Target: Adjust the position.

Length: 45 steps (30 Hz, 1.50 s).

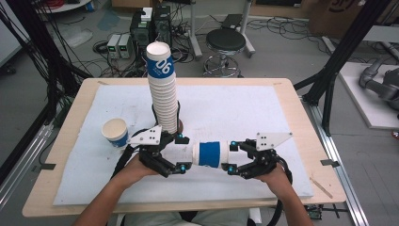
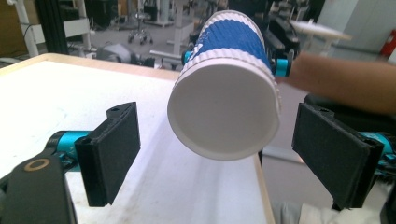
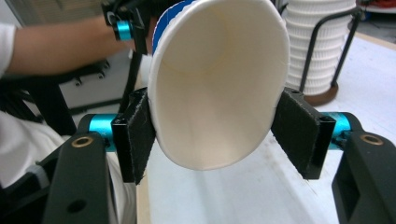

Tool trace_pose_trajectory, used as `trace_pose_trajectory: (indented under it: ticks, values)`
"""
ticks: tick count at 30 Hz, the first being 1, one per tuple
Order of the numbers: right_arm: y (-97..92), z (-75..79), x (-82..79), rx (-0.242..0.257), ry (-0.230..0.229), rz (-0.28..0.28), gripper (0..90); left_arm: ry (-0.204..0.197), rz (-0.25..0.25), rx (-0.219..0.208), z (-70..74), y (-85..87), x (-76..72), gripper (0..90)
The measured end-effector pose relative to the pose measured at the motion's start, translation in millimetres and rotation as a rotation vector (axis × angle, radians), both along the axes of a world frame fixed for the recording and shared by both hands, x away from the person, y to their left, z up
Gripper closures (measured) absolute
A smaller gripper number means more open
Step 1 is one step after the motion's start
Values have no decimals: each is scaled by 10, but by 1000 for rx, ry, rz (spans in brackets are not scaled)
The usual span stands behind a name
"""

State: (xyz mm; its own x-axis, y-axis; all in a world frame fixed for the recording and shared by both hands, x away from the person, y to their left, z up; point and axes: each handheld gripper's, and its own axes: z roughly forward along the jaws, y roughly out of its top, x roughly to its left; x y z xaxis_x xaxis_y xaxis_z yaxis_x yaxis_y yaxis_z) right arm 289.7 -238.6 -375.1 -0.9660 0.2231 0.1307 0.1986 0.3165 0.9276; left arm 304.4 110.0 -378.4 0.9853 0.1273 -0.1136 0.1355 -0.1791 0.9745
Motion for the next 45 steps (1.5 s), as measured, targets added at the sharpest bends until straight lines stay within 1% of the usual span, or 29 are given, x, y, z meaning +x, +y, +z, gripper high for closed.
trace_pose_trajectory:
  ticks: [2,3,6,10,11,12,14,16,18,21,23,25,28,29,31,33,36,37,39,41,44,45]
  values:
    - [1,27,1,-37,-3,-1,339,-10,0,20,47,4,9,153]
    - [8,43,4,-66,-9,1,339,-14,0,30,75,1,13,153]
    - [44,93,16,-130,-21,9,339,-31,-14,68,159,-25,29,153]
    - [121,176,45,-227,-29,19,339,-41,-39,135,243,-104,44,153]
    - [145,198,59,-257,-39,26,339,-45,-43,156,259,-127,48,154]
    - [175,223,63,-284,-41,33,339,-50,-50,176,270,-150,53,153]
    - [235,275,76,-339,-53,45,339,-44,-56,207,285,-197,61,154]
    - [296,329,87,-399,-62,54,338,-48,-65,247,291,-237,77,155]
    - [350,377,99,-451,-74,62,338,-45,-70,276,288,-277,93,156]
    - [427,440,105,-506,-80,80,338,-46,-77,308,288,-336,106,156]
    - [476,477,106,-543,-91,89,338,-51,-94,328,295,-375,111,156]
    - [518,511,107,-571,-97,95,337,-38,-113,347,290,-424,111,156]
    - [569,551,110,-596,-98,105,336,-38,-135,392,271,-496,119,158]
    - [586,564,105,-609,-96,105,336,-33,-139,401,261,-516,122,159]
    - [624,575,100,-632,-99,111,336,-28,-137,416,242,-551,130,168]
    - [661,580,95,-663,-102,120,336,-31,-142,448,229,-574,147,180]
    - [722,574,95,-696,-108,130,334,-18,-145,482,200,-616,150,187]
    - [743,573,87,-713,-101,132,334,-15,-150,490,191,-628,151,192]
    - [783,567,88,-739,-110,139,333,-12,-154,502,174,-646,155,200]
    - [812,568,83,-763,-107,142,331,-6,-153,510,161,-654,163,206]
    - [837,571,79,-769,-111,146,331,6,-162,514,155,-654,173,223]
    - [843,571,78,-770,-111,147,331,11,-164,509,150,-657,171,235]
